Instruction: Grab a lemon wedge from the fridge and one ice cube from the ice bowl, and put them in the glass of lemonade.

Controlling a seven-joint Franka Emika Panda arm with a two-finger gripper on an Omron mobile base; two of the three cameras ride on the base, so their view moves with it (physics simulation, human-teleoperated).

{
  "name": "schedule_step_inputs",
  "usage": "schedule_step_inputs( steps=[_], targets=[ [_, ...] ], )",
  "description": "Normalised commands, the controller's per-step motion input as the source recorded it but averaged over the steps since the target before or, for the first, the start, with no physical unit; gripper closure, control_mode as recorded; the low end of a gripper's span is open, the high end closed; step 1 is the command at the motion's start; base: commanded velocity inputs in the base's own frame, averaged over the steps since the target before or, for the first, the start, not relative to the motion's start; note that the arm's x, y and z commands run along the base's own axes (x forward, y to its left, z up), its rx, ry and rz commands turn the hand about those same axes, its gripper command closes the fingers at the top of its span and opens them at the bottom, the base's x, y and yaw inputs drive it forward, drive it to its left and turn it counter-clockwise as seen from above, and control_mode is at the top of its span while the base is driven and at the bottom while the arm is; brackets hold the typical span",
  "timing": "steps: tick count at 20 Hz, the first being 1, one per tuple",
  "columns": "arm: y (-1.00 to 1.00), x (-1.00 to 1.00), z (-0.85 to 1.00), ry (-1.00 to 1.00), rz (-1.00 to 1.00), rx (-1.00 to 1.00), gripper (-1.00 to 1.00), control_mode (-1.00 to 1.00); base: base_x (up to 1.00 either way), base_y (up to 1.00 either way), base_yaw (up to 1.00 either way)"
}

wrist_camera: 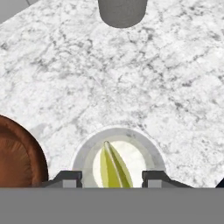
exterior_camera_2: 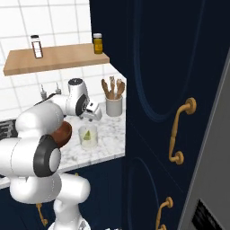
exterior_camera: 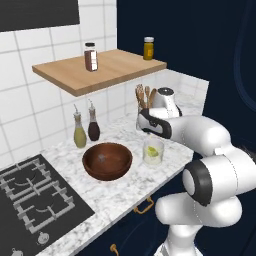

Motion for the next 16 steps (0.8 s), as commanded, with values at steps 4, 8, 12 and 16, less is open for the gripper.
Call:
schedule_step_inputs(
  steps=[4,8,12,16],
  targets=[
    [0.00,0.00,0.00,0.00,0.00,0.00,-1.00,-1.00,0.00,0.00,0.00],
    [0.00,-0.01,0.00,0.00,0.00,0.00,-1.00,-1.00,0.00,0.00,0.00],
    [0.00,-0.23,0.07,-0.03,0.00,0.00,-1.00,-1.00,0.00,0.00,0.00],
    [-0.08,-0.42,0.12,-0.08,-0.01,0.02,-1.00,-1.00,0.00,0.00,0.00]
  ],
)
